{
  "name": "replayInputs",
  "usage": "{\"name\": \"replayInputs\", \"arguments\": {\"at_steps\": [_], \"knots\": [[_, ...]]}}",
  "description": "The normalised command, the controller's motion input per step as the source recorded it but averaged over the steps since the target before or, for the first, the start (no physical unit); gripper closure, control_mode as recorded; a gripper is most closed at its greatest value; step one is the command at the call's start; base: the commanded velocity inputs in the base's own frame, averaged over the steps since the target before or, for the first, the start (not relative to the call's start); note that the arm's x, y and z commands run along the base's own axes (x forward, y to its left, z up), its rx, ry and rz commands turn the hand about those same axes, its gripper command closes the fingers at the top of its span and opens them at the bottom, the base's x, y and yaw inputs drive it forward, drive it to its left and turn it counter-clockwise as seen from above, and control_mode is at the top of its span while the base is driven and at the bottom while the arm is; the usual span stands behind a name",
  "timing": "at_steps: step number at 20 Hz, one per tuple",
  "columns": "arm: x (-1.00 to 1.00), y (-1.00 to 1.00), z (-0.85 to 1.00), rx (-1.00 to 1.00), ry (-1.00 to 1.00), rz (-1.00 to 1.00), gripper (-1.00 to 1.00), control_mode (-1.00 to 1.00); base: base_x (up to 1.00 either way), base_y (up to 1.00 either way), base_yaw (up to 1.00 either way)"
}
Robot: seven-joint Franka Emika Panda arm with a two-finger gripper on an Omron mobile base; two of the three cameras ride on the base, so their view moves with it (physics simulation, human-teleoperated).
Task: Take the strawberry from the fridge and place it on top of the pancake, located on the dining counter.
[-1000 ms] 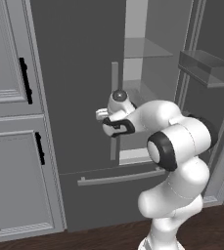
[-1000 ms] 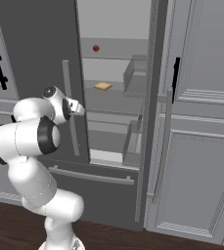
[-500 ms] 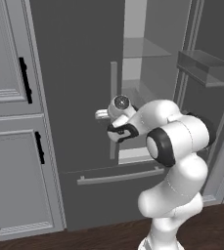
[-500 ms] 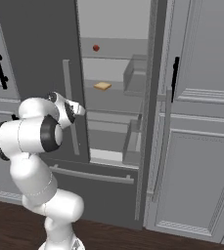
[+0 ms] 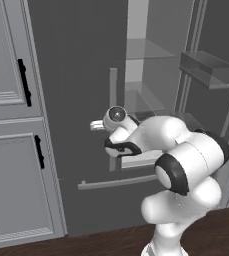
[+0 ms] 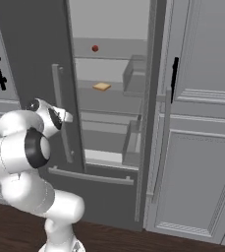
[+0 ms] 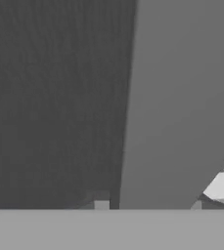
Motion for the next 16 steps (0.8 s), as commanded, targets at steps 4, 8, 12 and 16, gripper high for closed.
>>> {"name": "replayInputs", "arguments": {"at_steps": [4,8,12,16], "knots": [[-1.00,1.00,0.00,0.00,0.00,0.00,1.00,-1.00,0.00,0.00,0.00],[-0.99,1.00,0.00,-0.01,-0.04,0.00,1.00,-1.00,0.00,0.00,0.00],[-1.00,1.00,0.00,-0.06,-0.19,0.00,1.00,-1.00,0.00,0.00,0.00],[-0.85,1.00,0.00,-0.06,-0.19,-0.01,1.00,-1.00,0.00,0.00,0.00]]}}
